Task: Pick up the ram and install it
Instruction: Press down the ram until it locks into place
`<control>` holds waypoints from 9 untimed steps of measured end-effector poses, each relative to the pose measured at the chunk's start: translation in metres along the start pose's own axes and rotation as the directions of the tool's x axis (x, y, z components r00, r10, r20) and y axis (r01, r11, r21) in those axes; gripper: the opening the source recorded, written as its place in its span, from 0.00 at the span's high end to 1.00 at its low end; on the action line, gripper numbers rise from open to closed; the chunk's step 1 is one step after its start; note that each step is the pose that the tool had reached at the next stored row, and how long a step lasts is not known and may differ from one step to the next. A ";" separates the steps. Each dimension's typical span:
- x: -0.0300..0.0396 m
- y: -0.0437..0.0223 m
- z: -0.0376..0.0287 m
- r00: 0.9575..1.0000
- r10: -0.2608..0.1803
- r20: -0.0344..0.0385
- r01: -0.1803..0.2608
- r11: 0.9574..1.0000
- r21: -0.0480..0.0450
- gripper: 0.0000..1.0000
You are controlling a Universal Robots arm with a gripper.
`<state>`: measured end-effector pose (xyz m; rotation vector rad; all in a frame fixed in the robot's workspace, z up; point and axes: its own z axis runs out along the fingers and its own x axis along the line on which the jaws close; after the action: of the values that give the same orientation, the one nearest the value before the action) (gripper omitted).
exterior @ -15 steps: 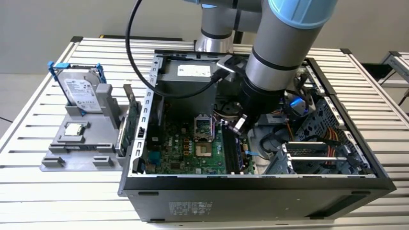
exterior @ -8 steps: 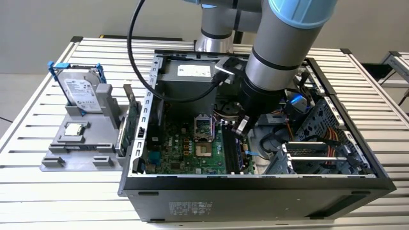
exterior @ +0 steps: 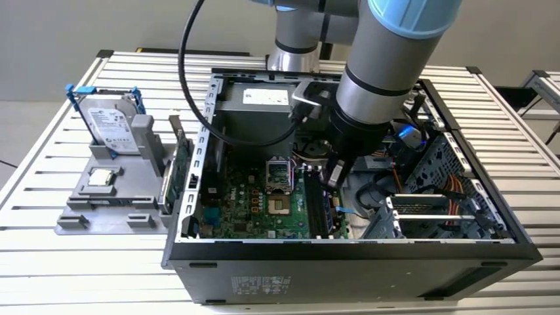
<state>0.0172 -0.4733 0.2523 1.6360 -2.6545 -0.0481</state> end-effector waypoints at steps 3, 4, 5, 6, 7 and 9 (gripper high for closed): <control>0.0000 0.0000 0.0000 0.999 -0.046 -0.002 0.046 0.999 0.000 1.00; 0.0000 0.0000 0.0000 0.998 -0.059 -0.002 0.059 0.998 0.000 1.00; 0.0000 0.0000 0.0000 0.997 -0.074 -0.003 0.074 0.997 0.000 1.00; 0.0000 0.0000 0.0000 0.996 -0.090 -0.003 0.090 0.996 0.000 1.00; 0.0000 0.0000 0.0000 0.995 -0.103 -0.004 0.103 0.995 0.000 1.00; 0.0000 0.0000 0.0000 0.990 -0.142 -0.005 0.142 0.990 0.000 1.00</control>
<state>0.0172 -0.4733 0.2523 1.8200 -2.5293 -0.0454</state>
